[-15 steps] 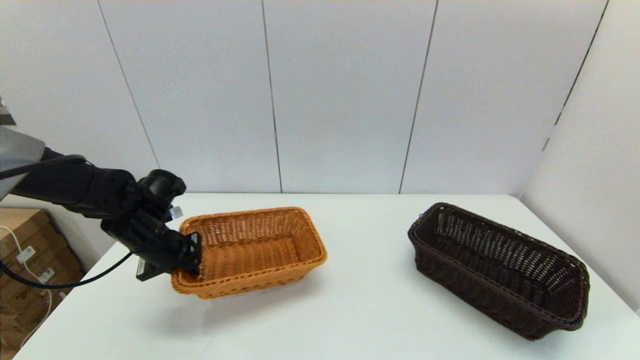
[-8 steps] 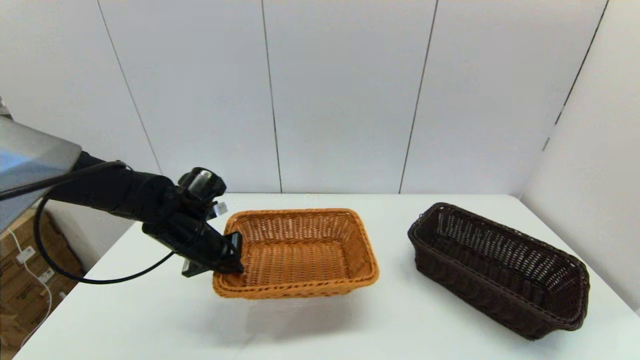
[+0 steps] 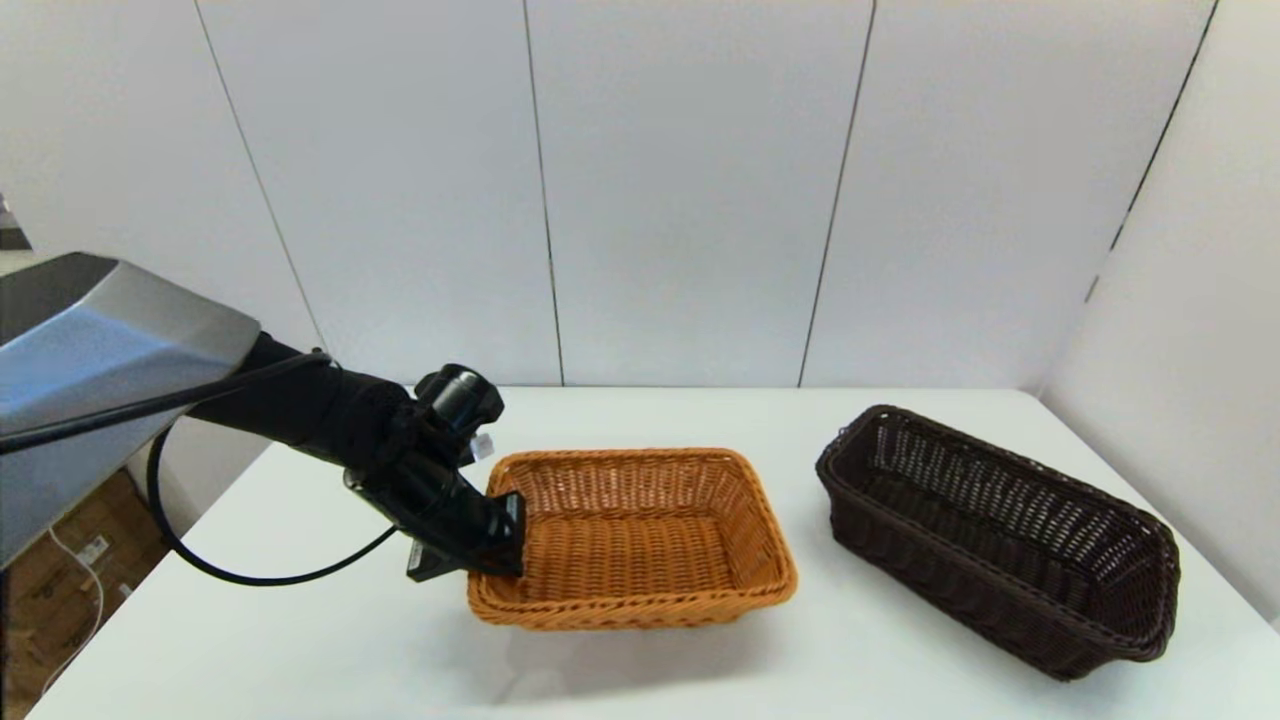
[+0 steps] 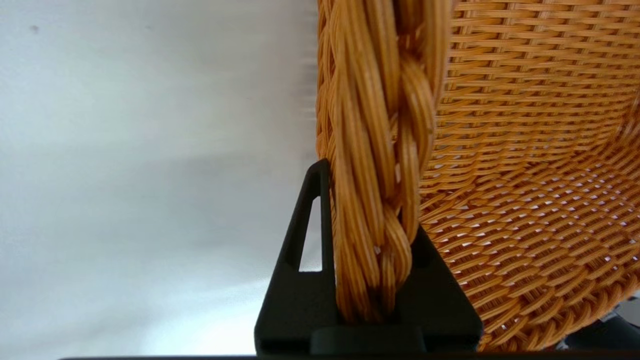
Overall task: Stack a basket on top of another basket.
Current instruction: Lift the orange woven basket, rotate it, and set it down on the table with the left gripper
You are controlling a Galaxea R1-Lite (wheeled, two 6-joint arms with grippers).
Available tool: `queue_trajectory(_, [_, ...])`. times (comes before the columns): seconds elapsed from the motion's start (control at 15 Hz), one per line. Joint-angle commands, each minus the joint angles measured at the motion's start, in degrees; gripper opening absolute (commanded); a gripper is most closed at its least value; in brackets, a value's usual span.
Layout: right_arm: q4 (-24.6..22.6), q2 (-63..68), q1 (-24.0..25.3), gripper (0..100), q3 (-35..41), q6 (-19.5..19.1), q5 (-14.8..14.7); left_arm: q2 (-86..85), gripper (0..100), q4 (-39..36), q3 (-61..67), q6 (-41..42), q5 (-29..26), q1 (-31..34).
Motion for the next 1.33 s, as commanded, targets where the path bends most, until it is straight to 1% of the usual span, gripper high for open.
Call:
queue_trajectory(0.07, [0.0,0.1,0.0,100,0.1,-0.1,0.0,0.7,0,-1.2,0.1,-0.2,-0.1,-0.2])
queue_trajectory(0.6, [0.0,0.1,0.0,100,0.1,0.0,0.0,1.0,0,-2.2,0.3,-0.1,-0.3,-0.2])
queue_trajectory(0.67, [0.0,0.1,0.0,100,0.1,0.0,0.0,1.0,100,-2.2,0.3,-0.1,-0.3,-0.2])
queue_trajectory(1.07, [0.0,0.1,0.1,100,0.1,0.0,0.0,0.1,100,-3.3,0.3,0.1,-0.5,-0.3])
queue_trajectory(1.33, [0.0,0.1,0.0,100,0.1,-0.1,0.0,-10.9,100,-3.4,0.5,0.9,-0.1,-0.4])
